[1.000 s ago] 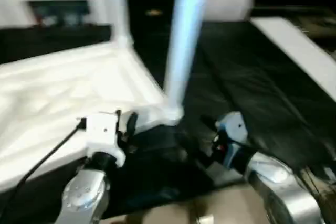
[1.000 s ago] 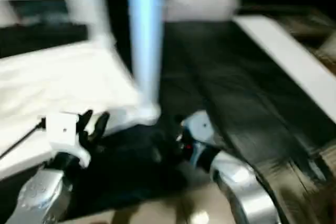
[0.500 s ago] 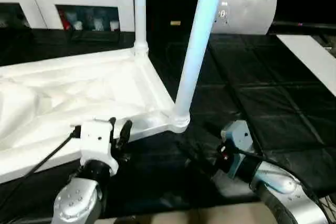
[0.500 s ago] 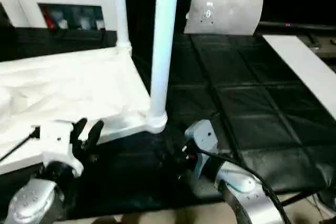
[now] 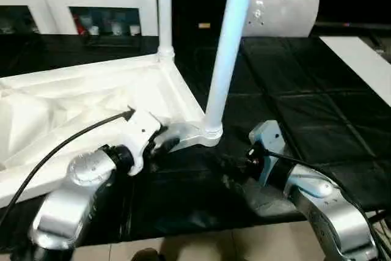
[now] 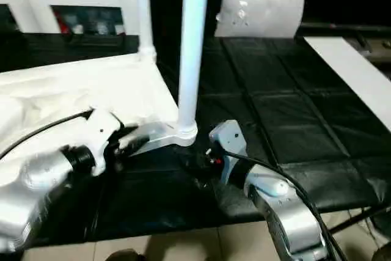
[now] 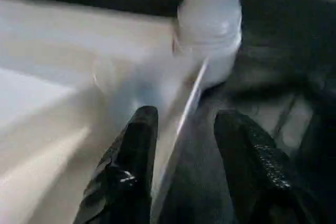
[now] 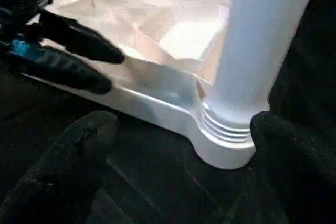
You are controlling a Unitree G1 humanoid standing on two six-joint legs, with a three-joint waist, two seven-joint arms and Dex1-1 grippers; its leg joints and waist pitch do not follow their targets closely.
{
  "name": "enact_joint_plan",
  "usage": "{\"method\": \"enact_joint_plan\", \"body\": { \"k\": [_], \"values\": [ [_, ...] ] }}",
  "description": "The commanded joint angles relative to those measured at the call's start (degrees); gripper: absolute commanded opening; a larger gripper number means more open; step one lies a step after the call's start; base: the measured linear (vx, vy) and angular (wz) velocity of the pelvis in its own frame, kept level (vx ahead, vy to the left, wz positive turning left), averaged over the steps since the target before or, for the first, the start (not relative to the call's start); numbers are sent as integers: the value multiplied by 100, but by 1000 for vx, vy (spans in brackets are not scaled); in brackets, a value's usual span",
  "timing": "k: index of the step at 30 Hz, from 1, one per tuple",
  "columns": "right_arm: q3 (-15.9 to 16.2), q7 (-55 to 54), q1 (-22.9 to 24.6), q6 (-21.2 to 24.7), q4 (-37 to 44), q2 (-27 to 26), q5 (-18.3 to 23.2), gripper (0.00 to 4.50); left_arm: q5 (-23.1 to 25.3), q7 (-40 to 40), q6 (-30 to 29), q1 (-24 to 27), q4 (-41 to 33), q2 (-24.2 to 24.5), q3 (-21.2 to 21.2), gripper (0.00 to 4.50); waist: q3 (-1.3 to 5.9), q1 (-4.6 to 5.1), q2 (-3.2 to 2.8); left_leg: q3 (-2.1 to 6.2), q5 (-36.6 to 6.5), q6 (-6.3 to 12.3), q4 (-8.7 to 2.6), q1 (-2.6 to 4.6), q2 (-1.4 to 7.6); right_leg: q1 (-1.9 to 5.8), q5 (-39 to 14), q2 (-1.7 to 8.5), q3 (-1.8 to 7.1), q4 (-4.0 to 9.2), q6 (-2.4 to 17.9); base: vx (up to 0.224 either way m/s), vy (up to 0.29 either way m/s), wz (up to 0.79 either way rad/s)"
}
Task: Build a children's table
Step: Rotate leg to tighten
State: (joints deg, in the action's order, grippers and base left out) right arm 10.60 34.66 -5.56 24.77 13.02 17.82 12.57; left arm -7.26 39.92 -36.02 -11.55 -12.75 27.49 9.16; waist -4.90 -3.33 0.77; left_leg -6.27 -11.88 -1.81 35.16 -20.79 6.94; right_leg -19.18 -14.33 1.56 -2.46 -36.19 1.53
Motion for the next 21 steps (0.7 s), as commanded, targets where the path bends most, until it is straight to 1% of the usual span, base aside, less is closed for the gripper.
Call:
{"method": "enact_joint_plan", "body": {
  "k": [1, 2, 3, 4, 5, 6, 7, 8, 9, 11, 12, 14, 16, 17, 18, 19, 21],
  "values": [
    [-21, 25, -138, -52, -167, 81, -107, 450, -78, 363, -75, -298, 337, 161, 129, 207, 388, -25, -72, 189, -148, 211, -451, 42, 548, 170, 955, 766, 354, 325, 1290, 0, 0, 0],
    [-13, 53, -188, -45, -228, 119, -127, 450, -67, 538, -69, -458, 531, 242, 194, 207, 414, -36, -91, 176, 13, 306, -438, 32, 538, 178, 1128, 760, 339, 301, 1330, 0, 0, 0],
    [-7, 72, -212, -40, -259, 144, -139, 450, -50, 645, -73, -550, 645, 297, 247, 207, 418, -49, -79, 156, 49, 354, -428, 26, 543, 162, 1218, 753, 330, 299, 1352, 0, 0, 0],
    [-2, 94, -238, -18, -291, 172, -145, 450, -39, 847, -9, -673, 813, 384, 344, 207, 412, -58, -74, 152, 9, 374, -432, 24, 552, 162, 1202, 760, 329, 297, 1372, 0, 0, 0],
    [1, 116, -262, -13, -321, 204, -161, 450, -16, 1024, 58, -794, 979, 445, 437, 207, 397, -74, -77, 143, -140, 394, -455, 20, 569, 163, 972, 773, 330, 316, 1379, 0, 0, 0],
    [2, 131, -275, -11, -338, 223, -171, 450, -1, 1132, 105, -867, 1080, 480, 494, 207, 386, -85, -81, 139, -294, 372, -469, 31, 587, 154, 708, 783, 331, 339, 1392, 0, 0, 0],
    [1, 149, -277, 6, -345, 244, -164, 450, 2, 1233, 130, -971, 1218, 482, 542, 182, 386, -91, -100, 136, -363, 338, -473, 38, 600, 147, 618, 784, 334, 338, 1409, 0, 0, 0],
    [7, 177, -261, 9, -346, 279, -153, 450, 30, 1282, 159, -1135, 1445, 439, 590, 172, 376, -93, -99, 124, -454, 299, -485, 45, 610, 137, 498, 775, 336, 353, 1424, 0, 0, 0],
    [11, 184, -256, 2, -352, 291, -150, 450, 41, 1291, 169, -1195, 1529, 423, 609, 172, 378, -104, -99, 114, -549, 253, -493, 50, 625, 136, 405, 782, 338, 349, 1446, 0, 0, 0],
    [31, 204, -231, 0, -350, 316, -144, 450, 21, 1365, 227, -1295, 1670, 375, 651, 170, 378, -125, -93, 87, -597, 224, -492, 49, 633, 135, 311, 795, 346, 365, 1467, 0, 0, 0],
    [38, 209, -224, -3, -349, 320, -145, 450, 11, 1382, 235, -1320, 1703, 358, 661, 162, 380, -137, -85, 81, -562, 219, -498, 41, 636, 142, 296, 803, 349, 364, 1464, 0, 0, 0],
    [59, 219, -187, 6, -341, 329, -161, 450, 4, 1444, 343, -1458, 1908, 259, 722, 134, 377, -156, -93, 61, -566, 226, -490, 52, 629, 119, 237, 792, 355, 386, 1451, 0, 0, 0],
    [71, 225, -160, 8, -327, 343, -174, 450, 43, 1445, 436, -1590, 2135, 159, 772, 130, 380, -186, -96, 55, -552, 218, -495, 46, 636, 125, 217, 799, 359, 386, 1445, 0, 0, 0],
    [77, 225, -149, 7, -320, 349, -178, 450, 73, 1421, 471, -1638, 2227, 122, 787, 113, 386, -204, -91, 48, -585, 209, -495, 56, 643, 122, 177, 804, 358, 395, 1436, 0, 0, 0],
    [93, 221, -136, 9, -306, 359, -184, 450, 140, 1411, 573, -1721, 2407, 79, 840, 113, 380, -205, -92, 48, -605, 208, -502, 50, 644, 116, 129, 793, 354, 398, 1420, 0, 0, 0],
    [106, 218, -125, 12, -293, 367, -189, 450, 199, 1404, 659, -1786, 2552, 48, 887, 99, 381, -209, -94, 43, -632, 199, -503, 55, 647, 113, 101, 794, 357, 403, 1406, 0, 0, 0],
    [118, 221, -109, 21, -273, 376, -194, 450, 278, 1387, 777, -1889, 2790, -26, 934, 85, 380, -211, -84, 33, -677, 181, -509, 49, 650, 117, 16, 802, 362, 416, 1360, 0, 0, 0]
  ]
}}
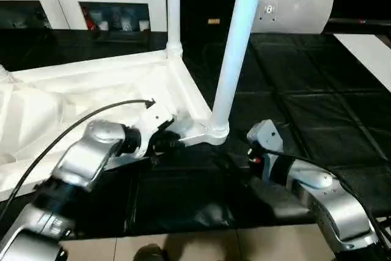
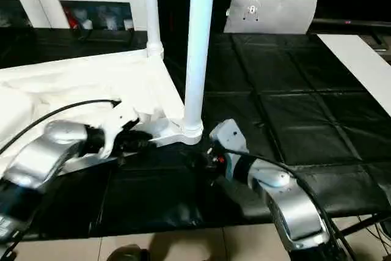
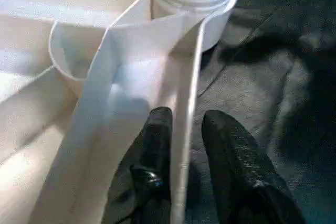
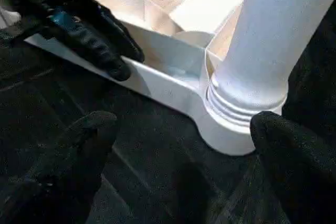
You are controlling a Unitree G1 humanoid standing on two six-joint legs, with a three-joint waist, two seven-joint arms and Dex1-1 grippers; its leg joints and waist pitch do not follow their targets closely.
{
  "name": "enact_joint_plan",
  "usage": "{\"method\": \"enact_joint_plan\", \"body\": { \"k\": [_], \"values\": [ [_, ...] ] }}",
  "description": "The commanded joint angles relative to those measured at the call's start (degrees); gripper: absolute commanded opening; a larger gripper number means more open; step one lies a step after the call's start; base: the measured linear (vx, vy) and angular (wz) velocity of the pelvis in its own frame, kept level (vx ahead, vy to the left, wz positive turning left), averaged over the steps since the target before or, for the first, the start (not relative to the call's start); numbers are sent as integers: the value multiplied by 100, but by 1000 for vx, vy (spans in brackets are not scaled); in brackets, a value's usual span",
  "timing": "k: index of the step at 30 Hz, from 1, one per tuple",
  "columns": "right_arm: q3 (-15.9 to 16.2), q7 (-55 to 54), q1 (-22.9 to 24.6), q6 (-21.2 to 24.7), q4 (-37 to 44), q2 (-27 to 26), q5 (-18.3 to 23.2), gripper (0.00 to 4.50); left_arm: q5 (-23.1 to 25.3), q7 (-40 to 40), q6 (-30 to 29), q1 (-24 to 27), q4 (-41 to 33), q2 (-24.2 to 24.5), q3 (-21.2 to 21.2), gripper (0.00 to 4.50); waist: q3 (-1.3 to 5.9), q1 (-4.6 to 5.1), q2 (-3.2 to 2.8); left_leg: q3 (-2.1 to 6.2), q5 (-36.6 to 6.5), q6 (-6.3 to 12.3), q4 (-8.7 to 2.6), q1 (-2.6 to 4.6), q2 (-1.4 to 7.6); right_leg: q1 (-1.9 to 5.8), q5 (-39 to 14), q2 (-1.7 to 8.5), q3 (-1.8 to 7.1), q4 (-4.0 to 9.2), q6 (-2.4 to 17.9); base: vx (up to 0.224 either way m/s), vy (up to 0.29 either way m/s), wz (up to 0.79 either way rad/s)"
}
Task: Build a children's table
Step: Rotate leg to tighten
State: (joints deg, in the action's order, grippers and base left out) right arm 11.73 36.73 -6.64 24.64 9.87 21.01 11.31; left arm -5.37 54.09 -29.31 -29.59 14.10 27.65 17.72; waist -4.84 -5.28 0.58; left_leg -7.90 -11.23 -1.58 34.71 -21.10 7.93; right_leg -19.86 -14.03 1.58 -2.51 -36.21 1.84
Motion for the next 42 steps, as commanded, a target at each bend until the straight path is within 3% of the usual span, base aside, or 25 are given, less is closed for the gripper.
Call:
{"method": "enact_joint_plan", "body": {
  "k": [1, 11, 17, 18, 20, 23, 25, 27, 28, 29, 34, 35, 38, 42],
  "values": [
    [5, 16, 1, 36, 43, 58, -67, 450, 100, -37, 123, -101, 141, -56, 81, 82, 378, -16, -62, 192, -754, 131, -472, 80, 562, 189, -61, 802, 362, 413, 1313, 0, 0, 0],
    [19, 38, 25, 54, 87, 110, -42, 450, 337, -68, 698, -609, 1105, -446, 248, 4, 383, -38, -46, 154, -705, 173, -469, 88, 587, 169, -24, 821, 361, 417, 1332, 0, 0, 0],
    [29, 27, 56, 65, 132, 108, -36, 450, 482, -22, 911, -750, 1486, -549, 361, 1, 380, -43, -44, 133, -728, 201, -466, 89, 581, 167, 2, 839, 366, 431, 1347, 0, 0, 0],
    [26, 22, 63, 66, 147, 108, -32, 450, 472, 53, 968, -730, 1483, -507, 351, 1, 378, -51, -70, 137, -752, 190, -471, 86, 589, 165, -63, 847, 366, 435, 1345, 0, 0, 0],
    [13, 18, 72, 61, 166, 111, -18, 450, 385, 293, 1131, -627, 1317, -346, 288, 1, 372, -43, -52, 136, -812, 177, -484, 83, 596, 163, -157, 840, 366, 443, 1323, 0, 0, 0],
    [-23, 17, 115, 73, 226, 117, 23, 450, 179, 914, 1371, -257, 727, 188, 165, 1, 392, 6, -68, 153, -685, 185, -496, 62, 601, 168, 169, 835, 356, 387, 1332, 0, 0, 0],
    [-23, 37, 146, 72, 254, 131, 38, 450, 144, 1115, 1354, -69, 467, 490, 111, 1, 389, 18, -74, 120, -591, 254, -476, 67, 579, 151, 345, 817, 362, 383, 1367, 0, 0, 0],
    [-19, 66, 175, 68, 278, 144, 56, 450, 130, 1236, 1318, 87, 254, 730, 57, 1, 394, -2, -94, 111, -496, 292, -477, 71, 587, 139, 431, 800, 347, 367, 1358, 0, 0, 0],
    [-3, 88, 190, 68, 286, 152, 62, 450, 88, 1339, 1329, 209, 100, 863, 24, 1, 391, 7, -61, 106, -515, 292, -482, 75, 593, 138, 409, 795, 344, 372, 1357, 0, 0, 0],
    [8, 102, 199, 68, 290, 156, 65, 450, 59, 1409, 1354, 283, 12, 941, 6, 1, 384, -1, -83, 108, -578, 270, -486, 75, 597, 128, 316, 793, 340, 363, 1367, 0, 0, 0],
    [44, 152, 213, 67, 300, 167, 79, 450, -169, 1497, 1123, 429, -271, 988, -123, 1, 372, 6, -79, 89, -676, 184, -499, 79, 598, 119, 125, 796, 350, 373, 1372, 0, 0, 0],
    [49, 160, 209, 70, 303, 166, 84, 450, -254, 1497, 1054, 435, -324, 952, -175, 44, 377, 6, -74, 80, -648, 187, -491, 81, 589, 119, 145, 795, 354, 373, 1369, 0, 0, 0],
    [57, 168, 193, 74, 299, 163, 87, 450, -408, 1444, 973, 369, -396, 790, -244, 66, 390, -7, -75, 72, -534, 211, -474, 74, 584, 130, 295, 805, 355, 365, 1410, 0, 0, 0],
    [68, 180, 189, 67, 299, 170, 86, 450, -227, 1254, 1167, 264, -324, 666, -138, 93, 396, -26, -68, 65, -562, 230, -468, 73, 581, 134, 194, 790, 352, 378, 1347, 0, 0, 0]
  ]
}}
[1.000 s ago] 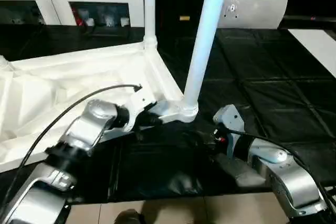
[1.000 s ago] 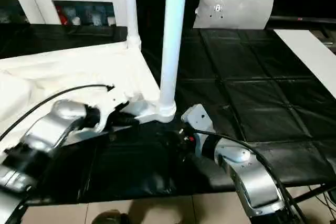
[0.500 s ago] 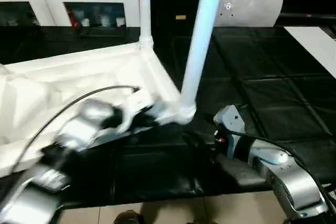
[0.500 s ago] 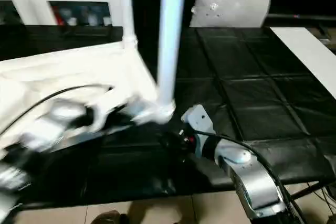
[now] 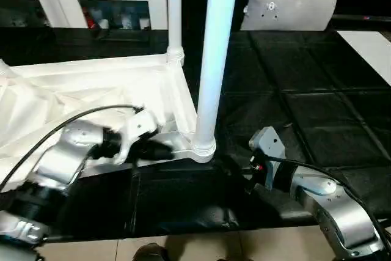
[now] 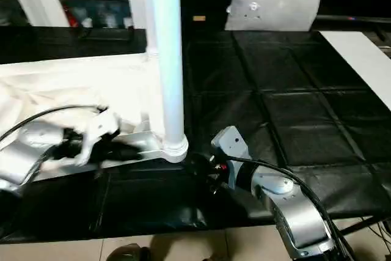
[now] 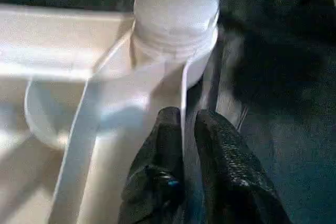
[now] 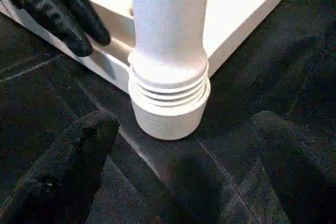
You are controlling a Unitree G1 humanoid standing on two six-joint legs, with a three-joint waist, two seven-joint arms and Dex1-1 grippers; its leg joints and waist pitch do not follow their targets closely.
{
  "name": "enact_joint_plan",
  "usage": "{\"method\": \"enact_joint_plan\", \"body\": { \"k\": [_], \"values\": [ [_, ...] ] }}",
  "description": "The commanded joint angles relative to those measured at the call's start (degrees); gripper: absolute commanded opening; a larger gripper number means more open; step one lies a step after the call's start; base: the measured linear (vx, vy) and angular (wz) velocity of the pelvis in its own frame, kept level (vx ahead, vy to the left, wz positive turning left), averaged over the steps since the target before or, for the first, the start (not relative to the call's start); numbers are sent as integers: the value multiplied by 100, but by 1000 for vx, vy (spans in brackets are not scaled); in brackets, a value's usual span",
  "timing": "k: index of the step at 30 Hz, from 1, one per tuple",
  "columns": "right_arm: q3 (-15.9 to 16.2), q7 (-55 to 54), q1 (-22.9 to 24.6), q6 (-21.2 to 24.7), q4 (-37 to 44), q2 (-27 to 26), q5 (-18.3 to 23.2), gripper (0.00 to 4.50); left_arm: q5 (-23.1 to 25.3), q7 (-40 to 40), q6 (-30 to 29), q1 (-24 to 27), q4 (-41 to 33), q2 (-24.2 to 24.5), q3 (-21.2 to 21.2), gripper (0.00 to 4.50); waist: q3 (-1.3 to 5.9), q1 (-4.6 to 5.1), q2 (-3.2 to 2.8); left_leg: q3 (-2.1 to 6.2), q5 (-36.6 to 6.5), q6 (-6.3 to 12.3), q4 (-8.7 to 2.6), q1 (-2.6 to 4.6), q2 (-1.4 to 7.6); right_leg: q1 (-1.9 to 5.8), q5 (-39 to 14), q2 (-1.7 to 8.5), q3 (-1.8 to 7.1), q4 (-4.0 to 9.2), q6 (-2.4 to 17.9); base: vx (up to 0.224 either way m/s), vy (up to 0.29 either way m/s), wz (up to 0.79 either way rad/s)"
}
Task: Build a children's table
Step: Rotate leg to tighten
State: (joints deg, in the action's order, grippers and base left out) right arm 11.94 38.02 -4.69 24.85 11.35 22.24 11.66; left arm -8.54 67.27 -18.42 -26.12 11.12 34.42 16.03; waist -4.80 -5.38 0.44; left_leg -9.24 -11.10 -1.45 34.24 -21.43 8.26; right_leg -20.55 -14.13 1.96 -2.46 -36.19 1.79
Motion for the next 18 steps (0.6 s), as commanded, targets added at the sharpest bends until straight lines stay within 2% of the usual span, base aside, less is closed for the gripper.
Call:
{"method": "enact_joint_plan", "body": {
  "k": [1, 5, 6, 9, 16, 18],
  "values": [
    [49, 56, -6, 41, 146, 47, 47, 450, 179, -113, 119, -102, 6, -22, 69, 93, 394, -17, -50, 201, -568, 214, -419, 107, 550, 203, 200, 755, 348, 373, 1344, 0, 0, 0],
    [50, 70, 5, 37, 150, 47, 32, 450, 265, -193, 25, -127, 24, -122, 105, 93, 399, -12, -43, 193, -508, 216, -410, 95, 545, 213, 214, 759, 349, 374, 1312, 0, 0, 0],
    [58, 70, 11, 30, 152, 46, 19, 450, 276, -216, -18, -120, 25, -170, 145, 93, 427, -17, -61, 194, -455, 212, -399, 103, 547, 214, 311, 748, 345, 357, 1313, 0, 0, 0],
    [77, 64, 19, 15, 152, 45, 1, 450, 365, -243, 55, -96, 95, -173, 243, 93, 437, -16, -54, 194, -385, 247, -391, 102, 548, 215, 505, 740, 340, 339, 1338, 0, 0, 0],
    [90, 65, 18, -13, 128, 53, -25, 450, 368, -162, -35, -22, 72, -155, 266, 93, 437, -25, -51, 182, -481, 219, -390, 112, 551, 209, 377, 747, 339, 350, 1364, 0, 0, 0],
    [98, 71, 7, -16, 126, 52, -28, 450, 492, -262, 93, -14, 145, -141, 279, 93, 439, -25, -53, 179, -473, 222, -389, 110, 551, 208, 381, 749, 336, 344, 1365, 0, 0, 0]
  ]
}}
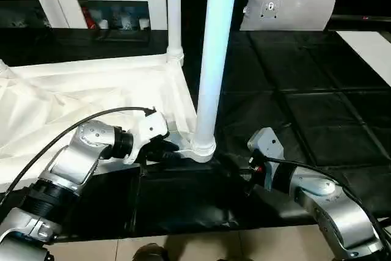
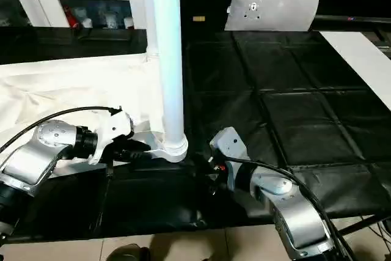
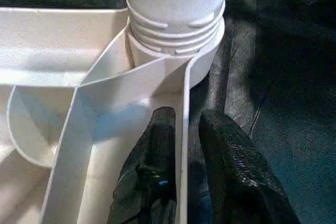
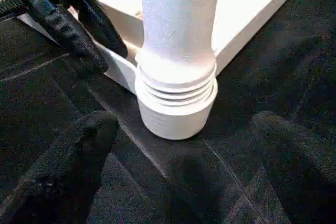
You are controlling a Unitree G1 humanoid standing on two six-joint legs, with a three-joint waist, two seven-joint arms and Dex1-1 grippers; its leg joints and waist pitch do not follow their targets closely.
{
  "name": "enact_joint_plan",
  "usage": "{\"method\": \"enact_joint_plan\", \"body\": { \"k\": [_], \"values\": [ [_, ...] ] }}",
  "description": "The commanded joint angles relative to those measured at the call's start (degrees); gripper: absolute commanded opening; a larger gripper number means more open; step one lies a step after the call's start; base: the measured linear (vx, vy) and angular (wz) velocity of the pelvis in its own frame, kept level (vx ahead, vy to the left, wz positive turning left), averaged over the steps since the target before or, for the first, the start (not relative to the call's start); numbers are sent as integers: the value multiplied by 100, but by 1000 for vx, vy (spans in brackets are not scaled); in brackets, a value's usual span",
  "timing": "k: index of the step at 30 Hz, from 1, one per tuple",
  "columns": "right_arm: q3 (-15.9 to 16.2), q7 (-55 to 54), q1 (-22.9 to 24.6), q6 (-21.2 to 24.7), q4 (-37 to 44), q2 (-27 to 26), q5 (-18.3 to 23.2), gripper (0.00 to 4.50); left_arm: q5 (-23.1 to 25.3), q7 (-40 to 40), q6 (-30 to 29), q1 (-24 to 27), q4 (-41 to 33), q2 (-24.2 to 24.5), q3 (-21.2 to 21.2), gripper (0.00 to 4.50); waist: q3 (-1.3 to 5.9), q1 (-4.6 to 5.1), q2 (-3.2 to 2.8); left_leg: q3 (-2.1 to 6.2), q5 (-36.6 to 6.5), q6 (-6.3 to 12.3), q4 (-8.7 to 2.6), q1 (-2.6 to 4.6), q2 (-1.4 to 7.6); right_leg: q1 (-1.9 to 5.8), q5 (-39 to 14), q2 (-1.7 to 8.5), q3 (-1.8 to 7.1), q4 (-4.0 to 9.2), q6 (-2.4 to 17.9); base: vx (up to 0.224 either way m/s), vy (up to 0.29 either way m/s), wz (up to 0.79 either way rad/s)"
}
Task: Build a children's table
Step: Rotate leg to tighten
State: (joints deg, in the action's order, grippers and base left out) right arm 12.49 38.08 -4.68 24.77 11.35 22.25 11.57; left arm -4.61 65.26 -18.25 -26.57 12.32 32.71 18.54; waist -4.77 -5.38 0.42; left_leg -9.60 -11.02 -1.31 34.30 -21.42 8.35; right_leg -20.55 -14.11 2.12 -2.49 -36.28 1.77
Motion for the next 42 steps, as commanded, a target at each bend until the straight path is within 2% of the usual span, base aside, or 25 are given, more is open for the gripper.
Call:
{"method": "enact_joint_plan", "body": {
  "k": [1, 3, 11, 15, 20, 28, 31, 34, 35, 37, 39, 42],
  "values": [
    [47, 66, 0, -12, 119, 49, -24, 450, 115, -90, 100, 24, 58, 26, 20, 93, 436, -23, -42, 211, -487, 211, -397, 109, 543, 207, 375, 727, 336, 354, 1364, 0, 0, 0],
    [52, 68, -10, -14, 111, 49, -26, 450, 101, -108, 104, 12, 90, 18, -1, 93, 438, -24, -45, 208, -478, 221, -395, 113, 541, 202, 387, 728, 334, 350, 1354, 0, 0, 0],
    [66, 59, -11, -30, 98, 53, -31, 450, 103, -23, 113, 45, 115, 22, 35, 21, 431, -39, -56, 196, -616, 161, -396, 113, 540, 194, 167, 747, 340, 369, 1332, 0, 0, 0],
    [66, 44, -13, -26, 104, 57, -27, 450, 186, -22, 199, 50, 177, 31, 100, 5, 432, -39, -51, 201, -635, 142, -398, 109, 540, 197, 97, 745, 342, 368, 1309, 0, 0, 0],
    [57, 52, -25, -29, 94, 64, -23, 450, 183, 31, 269, 26, 215, 9, 120, 5, 438, -38, -48, 197, -584, 170, -391, 105, 536, 198, 214, 747, 340, 359, 1323, 0, 0, 0],
    [-39, 135, -291, -165, -175, 21, 40, 450, 203, 158, 738, 239, 108, 53, 178, 5, 455, -35, -56, 198, -533, 194, -384, 110, 538, 199, 351, 743, 329, 339, 1340, 0, 0, 0],
    [1, 855, -584, -388, -468, 163, 312, 450, -123, 667, 692, 284, -112, 83, 184, 5, 450, -35, -52, 189, -583, 216, -376, 106, 534, 204, 294, 757, 333, 348, 1365, 0, 0, 0],
    [51, 1240, -719, -465, -602, 222, 451, 450, -191, 873, 725, 293, -178, 102, 224, 5, 455, -46, -53, 182, -512, 278, -368, 104, 542, 204, 377, 748, 331, 335, 1410, 0, 0, 0],
    [93, 1448, -801, -495, -696, 263, 501, 431, -192, 958, 788, 291, -196, 123, 261, 1, 455, -58, -60, 179, -518, 302, -362, 114, 546, 194, 387, 742, 328, 333, 1425, 0, 0, 0],
    [171, 1771, -957, -577, -907, 327, 535, 420, -199, 1078, 859, 285, -242, 149, 319, 0, 442, -83, -33, 172, -600, 320, -367, 115, 544, 190, 260, 751, 324, 347, 1439, 0, 0, 0],
    [203, 1911, -1052, -620, -1066, 330, 531, 410, -199, 1128, 875, 277, -272, 156, 343, 0, 426, -121, -37, 163, -737, 259, -369, 125, 551, 176, -113, 769, 330, 383, 1426, 0, 0, 0],
    [339, 2315, -1196, -711, -1336, 382, 530, 375, -151, 1177, 911, 244, -308, 167, 356, 0, 419, -135, -41, 167, -820, 191, -388, 129, 557, 163, -294, 760, 320, 387, 1396, 0, 0, 0]
  ]
}}
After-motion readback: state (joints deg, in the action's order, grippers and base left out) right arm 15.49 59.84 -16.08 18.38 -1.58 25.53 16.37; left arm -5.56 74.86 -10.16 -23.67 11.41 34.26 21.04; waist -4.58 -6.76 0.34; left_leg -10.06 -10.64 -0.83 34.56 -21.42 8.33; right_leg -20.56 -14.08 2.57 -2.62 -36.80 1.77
